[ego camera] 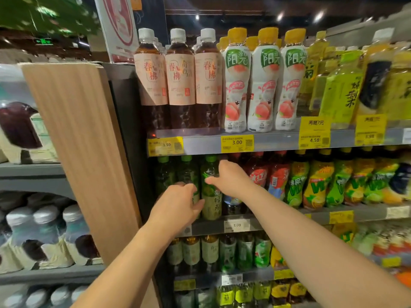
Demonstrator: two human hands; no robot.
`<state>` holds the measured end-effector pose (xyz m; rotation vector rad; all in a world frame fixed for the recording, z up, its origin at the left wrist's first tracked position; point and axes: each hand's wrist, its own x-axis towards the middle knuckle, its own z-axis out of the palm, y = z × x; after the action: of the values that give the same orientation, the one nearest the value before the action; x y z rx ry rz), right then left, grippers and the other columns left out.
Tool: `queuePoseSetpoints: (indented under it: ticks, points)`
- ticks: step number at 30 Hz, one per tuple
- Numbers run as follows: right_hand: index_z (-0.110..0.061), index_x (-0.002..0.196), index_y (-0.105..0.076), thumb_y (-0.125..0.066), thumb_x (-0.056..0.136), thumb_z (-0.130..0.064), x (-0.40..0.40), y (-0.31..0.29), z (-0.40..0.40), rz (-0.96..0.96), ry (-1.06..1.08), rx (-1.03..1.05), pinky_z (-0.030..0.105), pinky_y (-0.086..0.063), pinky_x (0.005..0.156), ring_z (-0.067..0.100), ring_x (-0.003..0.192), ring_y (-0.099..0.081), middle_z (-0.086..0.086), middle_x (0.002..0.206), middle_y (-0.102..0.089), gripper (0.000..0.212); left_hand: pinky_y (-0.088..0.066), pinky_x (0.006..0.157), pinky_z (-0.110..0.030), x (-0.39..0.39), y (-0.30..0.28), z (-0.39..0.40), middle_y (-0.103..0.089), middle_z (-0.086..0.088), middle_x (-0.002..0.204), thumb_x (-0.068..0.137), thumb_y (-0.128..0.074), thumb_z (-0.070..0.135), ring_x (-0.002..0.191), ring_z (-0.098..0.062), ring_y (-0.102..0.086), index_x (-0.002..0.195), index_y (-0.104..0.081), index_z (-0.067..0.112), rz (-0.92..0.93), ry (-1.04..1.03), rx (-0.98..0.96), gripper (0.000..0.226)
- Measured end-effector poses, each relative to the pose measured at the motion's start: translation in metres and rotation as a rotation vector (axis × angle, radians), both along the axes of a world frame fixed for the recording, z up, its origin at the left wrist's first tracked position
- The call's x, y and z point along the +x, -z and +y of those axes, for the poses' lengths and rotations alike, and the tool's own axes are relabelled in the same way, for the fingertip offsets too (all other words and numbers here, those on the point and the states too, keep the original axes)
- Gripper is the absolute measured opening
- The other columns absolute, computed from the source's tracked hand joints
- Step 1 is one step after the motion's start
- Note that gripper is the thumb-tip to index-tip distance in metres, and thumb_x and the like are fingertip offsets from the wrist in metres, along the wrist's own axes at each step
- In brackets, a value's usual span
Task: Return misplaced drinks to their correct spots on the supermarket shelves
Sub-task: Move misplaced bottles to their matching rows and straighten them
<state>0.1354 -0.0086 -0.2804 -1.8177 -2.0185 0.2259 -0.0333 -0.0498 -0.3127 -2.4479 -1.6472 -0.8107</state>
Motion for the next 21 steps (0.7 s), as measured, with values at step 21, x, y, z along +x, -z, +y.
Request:
queuePoseSetpoints:
  ticks: [21]
  points:
    - [-0.033,0.127,-0.058,-0.070,0.082,-0.054,0.122,0.012,-0.083,-0.279,0.017,-0.086,0.033,-0.048,0.081,0.018,0.114,-0.057,-0.007,0.124,-0.063,0.051,-0.048,0.071,-0.033,0.082,0.011,-0.019,-0.058,0.004,0.099,0.089,-0.051,0.059,0.095,-0.019,-0.060,0.114,-0.060,0.027,0.154,0.125,-0.004,0.042]
